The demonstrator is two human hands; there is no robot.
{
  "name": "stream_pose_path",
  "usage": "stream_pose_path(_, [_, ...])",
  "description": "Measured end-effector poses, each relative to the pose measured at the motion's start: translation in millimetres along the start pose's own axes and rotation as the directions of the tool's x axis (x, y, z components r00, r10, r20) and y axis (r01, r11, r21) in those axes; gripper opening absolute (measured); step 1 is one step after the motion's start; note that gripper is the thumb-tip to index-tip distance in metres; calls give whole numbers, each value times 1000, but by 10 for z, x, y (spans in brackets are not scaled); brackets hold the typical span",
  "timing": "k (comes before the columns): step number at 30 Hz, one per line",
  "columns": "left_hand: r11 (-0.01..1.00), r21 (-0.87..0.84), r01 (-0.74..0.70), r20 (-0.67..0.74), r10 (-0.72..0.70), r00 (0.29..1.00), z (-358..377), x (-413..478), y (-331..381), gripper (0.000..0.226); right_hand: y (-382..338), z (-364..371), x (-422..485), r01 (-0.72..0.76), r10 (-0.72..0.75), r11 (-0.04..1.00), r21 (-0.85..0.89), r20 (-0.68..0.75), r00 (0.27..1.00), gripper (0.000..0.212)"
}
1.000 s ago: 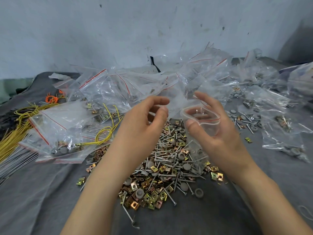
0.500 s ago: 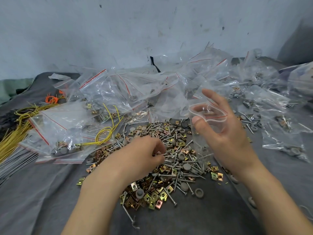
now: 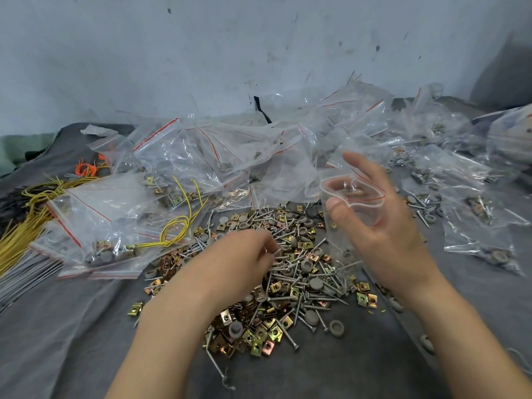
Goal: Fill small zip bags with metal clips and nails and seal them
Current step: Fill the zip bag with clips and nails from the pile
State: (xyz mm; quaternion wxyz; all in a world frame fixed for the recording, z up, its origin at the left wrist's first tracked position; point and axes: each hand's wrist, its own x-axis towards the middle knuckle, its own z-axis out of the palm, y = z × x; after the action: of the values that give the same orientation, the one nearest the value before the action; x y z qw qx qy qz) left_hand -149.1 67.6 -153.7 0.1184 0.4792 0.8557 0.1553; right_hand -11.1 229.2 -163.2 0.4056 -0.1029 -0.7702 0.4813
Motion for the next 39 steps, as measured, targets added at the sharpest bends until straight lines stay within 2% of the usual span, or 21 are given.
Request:
stream_pose_path(4, [987, -154, -41, -157, 17, 987, -29, 26, 11, 13, 7, -4, 0, 8, -8, 1000, -12, -3, 1000, 53])
stream_pose_path(8, [934, -327, -143, -345, 23, 938, -80, 55, 106, 21, 8, -2, 1, 19, -19, 1000, -20, 0, 1000, 52])
stream_pose_path(12, [822, -498, -278, -460, 22, 888, -172, 40, 251, 13, 2, 14, -3, 23, -23, 1000, -12, 12, 1000, 53])
stream_pose_path(16, [692, -630, -352, -490, -3, 872, -243, 18, 363, 3, -15, 31, -4, 26, -26, 999, -24, 21, 999, 55])
stream_pose_path(22, [623, -661, -418, -534, 1, 846, -279, 25, 478, 2, -20, 106, -22, 30, -29, 1000, -10, 66, 997, 56])
stream_pose_path(28, [661, -614, -431, -531, 58, 845, -241, 33, 527, 9, 4, 157, -34, 52, -41, 995, -87, 117, 992, 59])
stream_pose_path(32, [708, -572, -414, -513, 85, 854, -209, 39, 521, 6, 18, 145, -39, 48, -39, 995, -82, 110, 993, 60])
stream_pose_path(39, [732, -558, -392, -470, 111, 876, -197, 30, 510, 8, 24, 125, -36, 46, -35, 993, -107, 99, 994, 59])
